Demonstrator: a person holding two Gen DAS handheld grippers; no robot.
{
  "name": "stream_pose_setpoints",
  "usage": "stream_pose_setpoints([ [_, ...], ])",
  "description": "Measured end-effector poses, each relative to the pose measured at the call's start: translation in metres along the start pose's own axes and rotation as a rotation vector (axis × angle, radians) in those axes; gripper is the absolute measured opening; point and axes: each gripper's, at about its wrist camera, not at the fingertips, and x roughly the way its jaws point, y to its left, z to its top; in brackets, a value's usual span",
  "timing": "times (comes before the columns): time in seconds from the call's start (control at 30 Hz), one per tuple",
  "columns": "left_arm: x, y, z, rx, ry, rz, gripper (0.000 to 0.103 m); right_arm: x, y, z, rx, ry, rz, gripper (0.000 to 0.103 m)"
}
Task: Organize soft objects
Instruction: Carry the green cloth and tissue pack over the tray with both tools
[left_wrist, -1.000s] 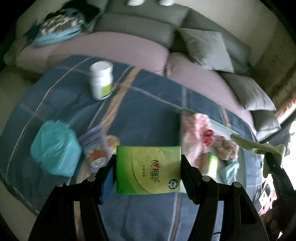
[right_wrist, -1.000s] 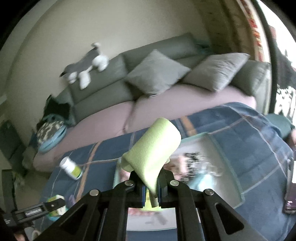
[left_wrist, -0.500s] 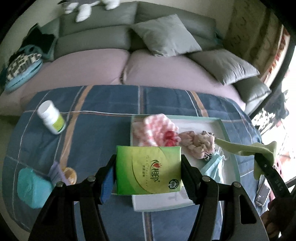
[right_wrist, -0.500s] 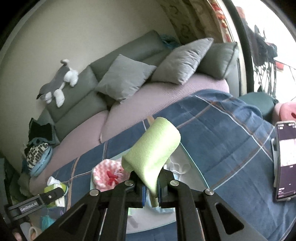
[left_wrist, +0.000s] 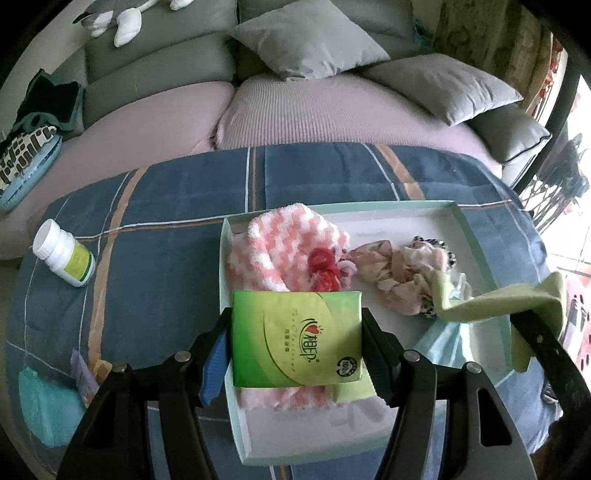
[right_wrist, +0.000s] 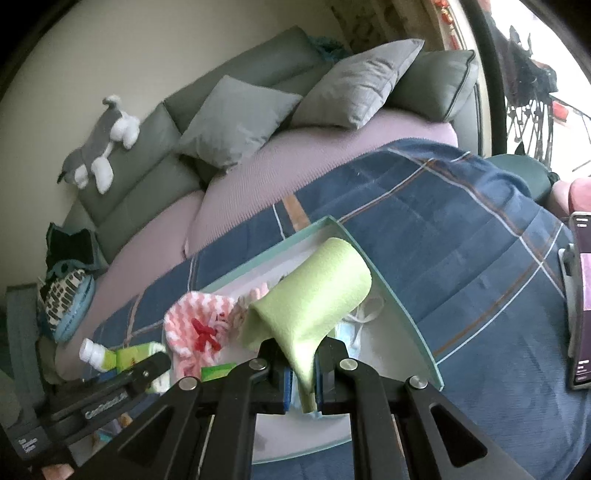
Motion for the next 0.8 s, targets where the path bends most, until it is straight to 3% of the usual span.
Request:
stream_pose_setpoints([
  [0.33, 0.033, 0.005, 0.002, -0.011, 0.054, 0.014, 0.066, 0.025, 0.012, -0.007, -0.051, 0.090, -0.038, 0.012],
  [0.8, 0.040, 0.007, -0.011, -0.008, 0.099, -0.027, 0.066, 0.046, 0.014, -0.018, -0.108, 0.215, -0.160, 0.012],
])
